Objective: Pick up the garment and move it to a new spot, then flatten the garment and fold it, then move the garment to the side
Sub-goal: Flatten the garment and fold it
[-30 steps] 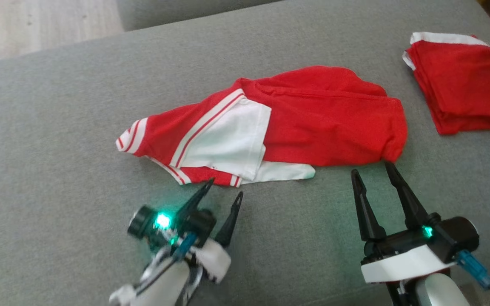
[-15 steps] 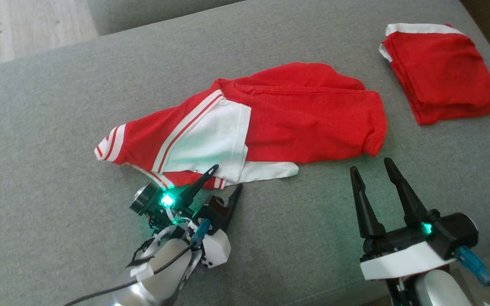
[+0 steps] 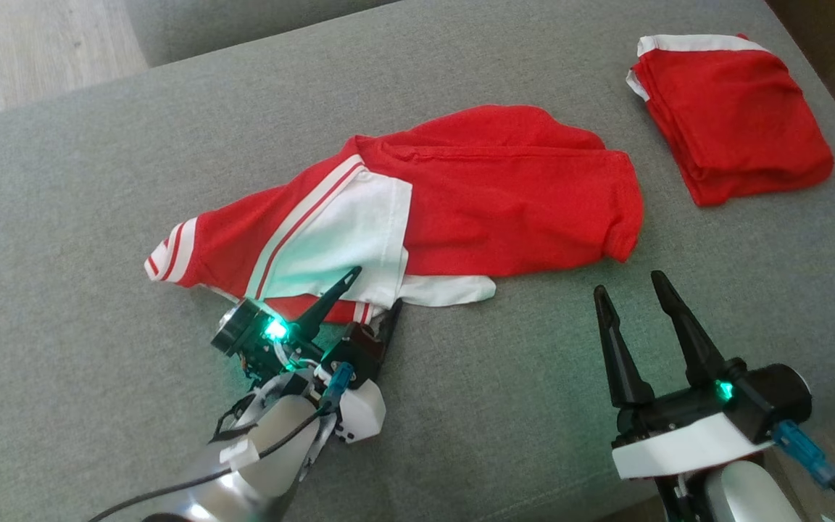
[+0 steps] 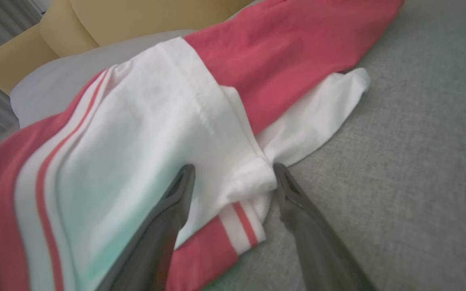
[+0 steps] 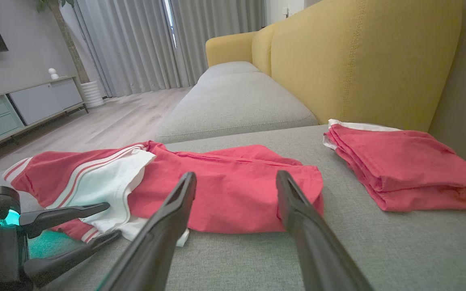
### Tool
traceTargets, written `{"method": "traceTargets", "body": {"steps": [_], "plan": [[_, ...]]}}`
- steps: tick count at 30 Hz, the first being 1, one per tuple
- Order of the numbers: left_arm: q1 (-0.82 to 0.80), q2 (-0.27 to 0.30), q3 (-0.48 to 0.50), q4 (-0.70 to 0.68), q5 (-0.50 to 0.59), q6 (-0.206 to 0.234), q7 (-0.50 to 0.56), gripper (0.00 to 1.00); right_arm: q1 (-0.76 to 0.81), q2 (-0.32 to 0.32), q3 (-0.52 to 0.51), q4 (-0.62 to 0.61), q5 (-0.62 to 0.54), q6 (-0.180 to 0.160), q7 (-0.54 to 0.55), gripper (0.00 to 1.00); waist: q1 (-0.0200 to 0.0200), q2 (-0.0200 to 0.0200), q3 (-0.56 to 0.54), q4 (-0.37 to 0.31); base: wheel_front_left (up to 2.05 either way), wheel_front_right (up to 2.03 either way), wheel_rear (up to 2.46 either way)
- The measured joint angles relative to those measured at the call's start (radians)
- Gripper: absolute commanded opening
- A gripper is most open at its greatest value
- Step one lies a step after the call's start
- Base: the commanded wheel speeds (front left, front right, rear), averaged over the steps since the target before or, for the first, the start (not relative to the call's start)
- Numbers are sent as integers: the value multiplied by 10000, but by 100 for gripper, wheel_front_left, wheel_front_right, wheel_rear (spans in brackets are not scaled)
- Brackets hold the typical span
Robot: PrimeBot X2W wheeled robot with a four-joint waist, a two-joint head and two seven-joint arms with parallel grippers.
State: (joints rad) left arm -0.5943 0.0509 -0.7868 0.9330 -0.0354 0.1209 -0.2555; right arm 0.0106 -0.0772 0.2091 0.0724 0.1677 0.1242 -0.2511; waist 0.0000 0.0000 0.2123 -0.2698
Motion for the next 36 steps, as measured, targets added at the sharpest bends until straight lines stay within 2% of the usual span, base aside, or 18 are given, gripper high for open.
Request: {"method": "traceTargets", "body": {"steps": [11,28,36], "plan": [[6,98,67,-341,-282,25,0,100,1,4,-27,0,-2,-2,0,100,0,0,-23,84,0,0,0],[86,690,182,-959,-537,113,-10,100,4,4,-46,2,-4,0,0,100,0,0,64,148,0,0,0],[86,635,75,-926,-619,-15,-10,100,-1,4,-12,6,-2,-2,0,100,0,0,222,196,0,0,0]]}}
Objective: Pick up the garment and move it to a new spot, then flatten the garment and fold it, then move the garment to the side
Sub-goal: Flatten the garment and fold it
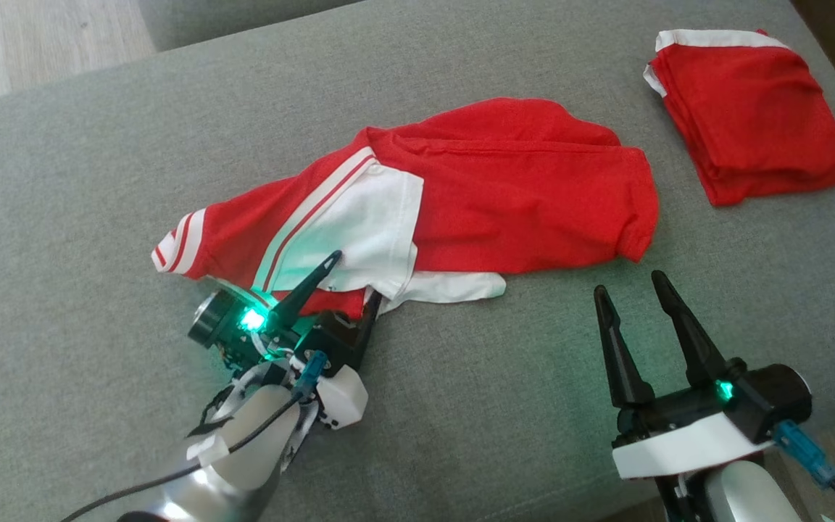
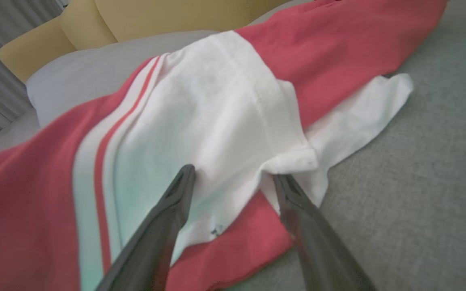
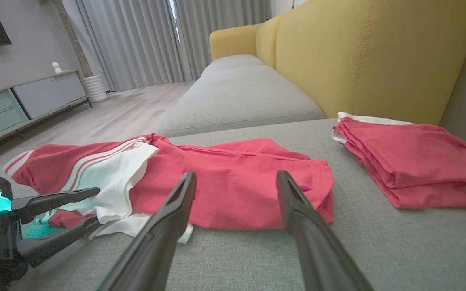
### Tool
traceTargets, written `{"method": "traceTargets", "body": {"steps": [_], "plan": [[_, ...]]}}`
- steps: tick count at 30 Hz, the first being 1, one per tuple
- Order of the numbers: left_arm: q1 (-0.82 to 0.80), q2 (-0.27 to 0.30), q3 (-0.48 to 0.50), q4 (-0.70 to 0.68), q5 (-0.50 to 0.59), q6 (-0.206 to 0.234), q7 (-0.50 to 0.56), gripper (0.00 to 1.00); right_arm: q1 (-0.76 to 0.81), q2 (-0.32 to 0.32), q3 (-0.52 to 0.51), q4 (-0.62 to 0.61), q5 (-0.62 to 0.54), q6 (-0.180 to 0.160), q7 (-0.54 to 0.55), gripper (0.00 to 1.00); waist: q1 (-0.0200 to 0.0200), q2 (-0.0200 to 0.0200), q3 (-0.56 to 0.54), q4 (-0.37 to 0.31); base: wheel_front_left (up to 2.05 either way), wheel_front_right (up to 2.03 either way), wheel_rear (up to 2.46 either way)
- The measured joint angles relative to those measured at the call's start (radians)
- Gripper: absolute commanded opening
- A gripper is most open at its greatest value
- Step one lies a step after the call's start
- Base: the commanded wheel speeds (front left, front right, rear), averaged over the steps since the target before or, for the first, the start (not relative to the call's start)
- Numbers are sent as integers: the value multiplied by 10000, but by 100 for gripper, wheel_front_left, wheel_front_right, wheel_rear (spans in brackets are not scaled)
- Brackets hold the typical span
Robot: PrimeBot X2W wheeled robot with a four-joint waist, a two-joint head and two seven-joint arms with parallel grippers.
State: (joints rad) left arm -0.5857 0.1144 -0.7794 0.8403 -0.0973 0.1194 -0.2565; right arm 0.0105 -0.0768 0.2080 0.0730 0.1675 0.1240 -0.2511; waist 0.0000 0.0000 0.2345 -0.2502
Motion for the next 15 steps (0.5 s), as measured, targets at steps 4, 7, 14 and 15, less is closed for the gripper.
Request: {"method": "traceTargets", "body": {"steps": [4,7,14,15], "plan": [[-10,-86,-81,-23,2,-52,0,100,-11,0,6,6,13,0,0,100,0,0,67,-34,0,0,0],[-14,-102,-184,-73,4,-52,0,100,-17,0,0,31,86,0,0,100,0,0,84,-62,0,0,0],[-11,-77,-320,-314,36,-52,0,88,-18,2,-6,54,86,2,0,100,0,0,42,-89,0,0,0],[-11,-63,-328,-337,36,-52,0,73,-17,2,-6,54,86,0,0,100,0,0,37,-87,0,0,0]]}}
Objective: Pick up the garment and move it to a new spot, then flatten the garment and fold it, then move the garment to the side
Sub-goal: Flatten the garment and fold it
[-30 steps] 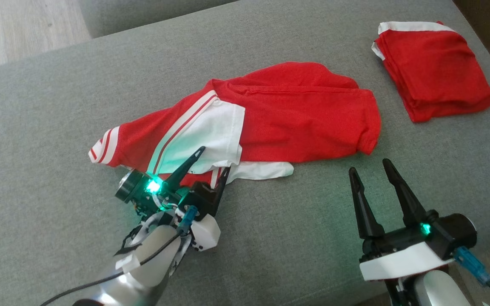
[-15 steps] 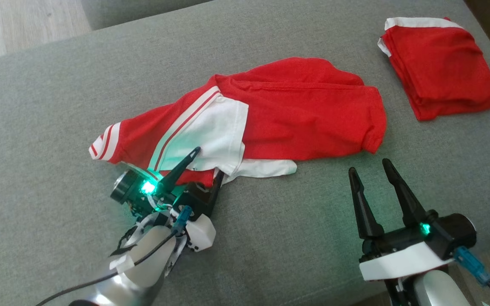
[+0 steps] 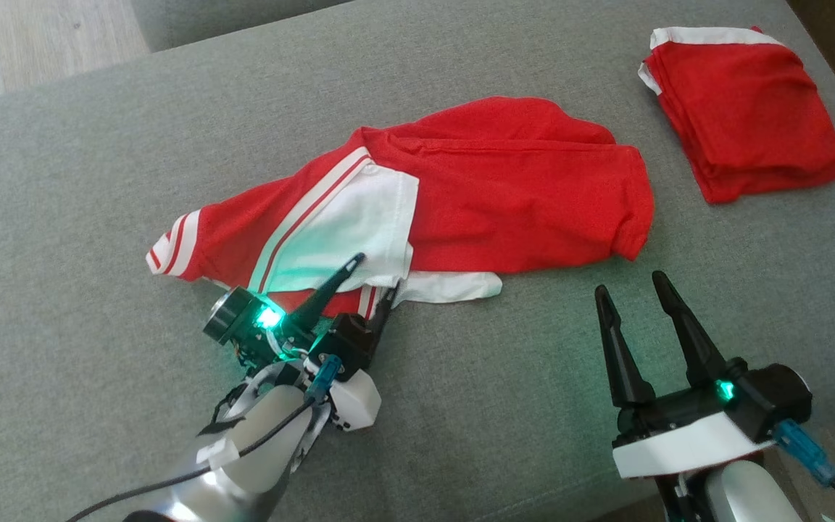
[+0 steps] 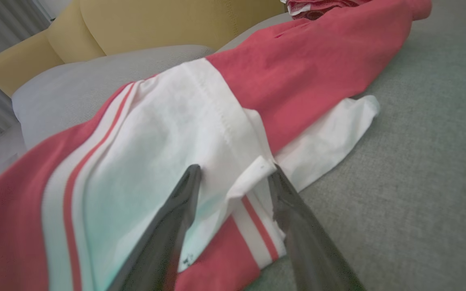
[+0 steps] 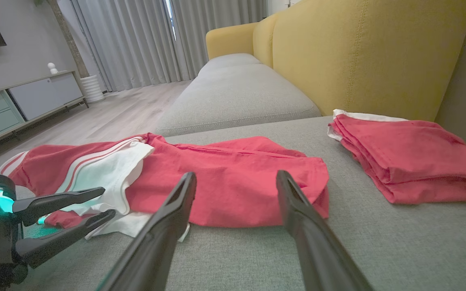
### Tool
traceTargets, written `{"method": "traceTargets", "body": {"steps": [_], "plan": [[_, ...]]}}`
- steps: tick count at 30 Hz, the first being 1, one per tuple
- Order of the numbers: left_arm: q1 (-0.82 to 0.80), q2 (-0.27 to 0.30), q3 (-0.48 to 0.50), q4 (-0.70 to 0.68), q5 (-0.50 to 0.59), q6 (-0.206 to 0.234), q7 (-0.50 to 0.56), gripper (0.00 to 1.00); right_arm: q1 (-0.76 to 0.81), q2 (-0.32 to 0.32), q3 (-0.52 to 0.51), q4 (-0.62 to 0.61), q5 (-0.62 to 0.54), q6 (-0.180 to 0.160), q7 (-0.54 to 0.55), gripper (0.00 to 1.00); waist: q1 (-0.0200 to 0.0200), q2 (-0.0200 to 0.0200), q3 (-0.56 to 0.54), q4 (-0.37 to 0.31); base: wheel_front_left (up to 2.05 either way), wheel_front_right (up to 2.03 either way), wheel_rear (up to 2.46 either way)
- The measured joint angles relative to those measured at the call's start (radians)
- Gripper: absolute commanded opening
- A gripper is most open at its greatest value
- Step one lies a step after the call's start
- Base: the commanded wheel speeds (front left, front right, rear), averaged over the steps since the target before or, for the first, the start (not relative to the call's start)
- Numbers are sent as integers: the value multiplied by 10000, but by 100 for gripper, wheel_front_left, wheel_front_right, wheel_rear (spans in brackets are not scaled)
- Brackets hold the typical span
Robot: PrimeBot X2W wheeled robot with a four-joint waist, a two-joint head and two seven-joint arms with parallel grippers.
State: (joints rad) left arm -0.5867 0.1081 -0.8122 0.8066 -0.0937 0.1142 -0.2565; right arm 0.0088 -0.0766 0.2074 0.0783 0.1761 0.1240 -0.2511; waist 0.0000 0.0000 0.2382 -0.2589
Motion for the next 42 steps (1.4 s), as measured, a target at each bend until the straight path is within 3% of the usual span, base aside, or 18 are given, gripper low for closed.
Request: {"method": "traceTargets", "body": {"steps": [1,3,4,6,15,21,27,34,42], "plan": [[0,12,-8,-17,0,0,0,50,0,0,0,0,0,0,0,100,0,0,-2,1,0,0,0],[1,33,-33,-31,0,-2,0,37,0,2,2,2,0,0,0,100,0,0,-1,2,0,0,0],[1,40,-48,-35,0,-2,0,18,0,2,2,2,0,0,0,100,0,0,-1,2,0,0,0],[2,50,-79,-52,0,-6,0,0,0,2,2,2,0,0,0,100,0,0,-3,4,0,0,0],[77,163,-178,-740,-4,12,-2,0,-2,0,15,50,2,0,0,100,0,0,-145,84,0,0,0],[634,673,67,-2056,-10,286,-2,0,-733,-286,-391,336,58,2,0,100,0,0,-209,373,0,0,0],[689,1166,483,-2821,-73,468,-2,0,-2054,-683,-1321,2470,-79,0,40,100,0,0,-177,749,0,0,0],[463,1586,1072,-3467,-211,639,-2,0,-4354,-1530,-1532,4801,-276,2,1772,100,1,0,31,1173,0,0,0],[60,1745,1657,-3672,-318,988,-2,0,-5715,-1753,-1979,6658,-548,0,2458,100,1,0,375,1522,0,0,0]]}}
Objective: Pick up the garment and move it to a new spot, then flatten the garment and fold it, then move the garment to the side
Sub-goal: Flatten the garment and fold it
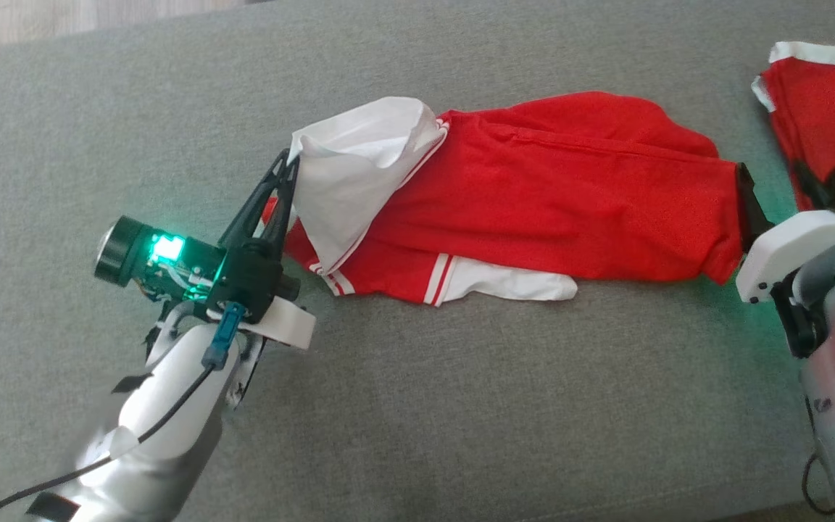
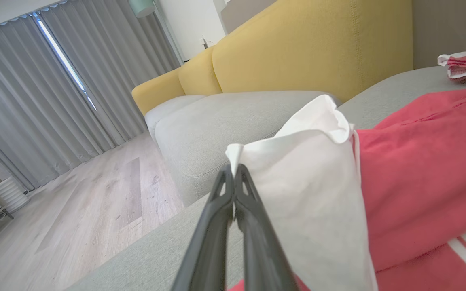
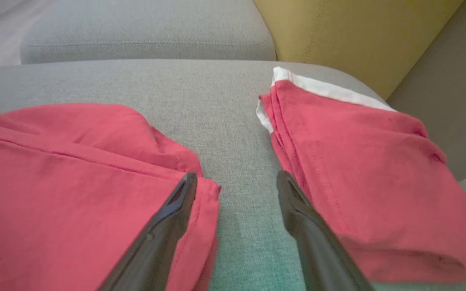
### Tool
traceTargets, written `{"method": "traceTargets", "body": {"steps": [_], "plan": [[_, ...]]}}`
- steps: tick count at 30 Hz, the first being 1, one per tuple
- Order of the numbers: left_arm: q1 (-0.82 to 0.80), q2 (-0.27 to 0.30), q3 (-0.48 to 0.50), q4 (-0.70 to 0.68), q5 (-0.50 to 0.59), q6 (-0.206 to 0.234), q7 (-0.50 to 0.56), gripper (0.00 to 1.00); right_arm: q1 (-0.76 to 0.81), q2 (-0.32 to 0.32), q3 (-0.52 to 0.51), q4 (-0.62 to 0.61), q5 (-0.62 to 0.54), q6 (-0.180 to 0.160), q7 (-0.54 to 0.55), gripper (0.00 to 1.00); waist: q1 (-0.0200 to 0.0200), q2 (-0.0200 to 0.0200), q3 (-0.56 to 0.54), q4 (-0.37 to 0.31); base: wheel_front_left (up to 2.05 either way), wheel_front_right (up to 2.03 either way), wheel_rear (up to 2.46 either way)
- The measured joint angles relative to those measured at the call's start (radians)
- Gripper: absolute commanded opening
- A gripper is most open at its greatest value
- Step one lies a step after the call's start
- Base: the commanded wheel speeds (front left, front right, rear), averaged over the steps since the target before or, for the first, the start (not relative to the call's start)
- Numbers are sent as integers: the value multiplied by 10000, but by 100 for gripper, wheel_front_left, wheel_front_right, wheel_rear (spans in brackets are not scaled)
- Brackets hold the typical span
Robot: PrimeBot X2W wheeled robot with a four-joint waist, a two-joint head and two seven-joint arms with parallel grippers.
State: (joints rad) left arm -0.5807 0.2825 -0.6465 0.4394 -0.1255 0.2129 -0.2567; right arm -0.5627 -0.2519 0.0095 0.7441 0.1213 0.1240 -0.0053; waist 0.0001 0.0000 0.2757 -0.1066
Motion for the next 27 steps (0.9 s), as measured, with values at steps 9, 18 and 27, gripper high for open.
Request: {"method": "traceTargets", "body": {"steps": [9,18,27], "plan": [[-66,123,142,-67,-71,79,0,0,-838,-90,253,1407,-337,0,111,96,0,0,230,216,0,0,0],[-64,134,265,-88,-157,159,0,0,-1274,-178,1016,2336,447,2,683,27,-1,0,206,323,0,0,0],[-57,132,343,-127,-242,157,0,0,-1461,-443,1682,2644,2330,2,1423,0,-1,0,150,408,0,0,0]]}}
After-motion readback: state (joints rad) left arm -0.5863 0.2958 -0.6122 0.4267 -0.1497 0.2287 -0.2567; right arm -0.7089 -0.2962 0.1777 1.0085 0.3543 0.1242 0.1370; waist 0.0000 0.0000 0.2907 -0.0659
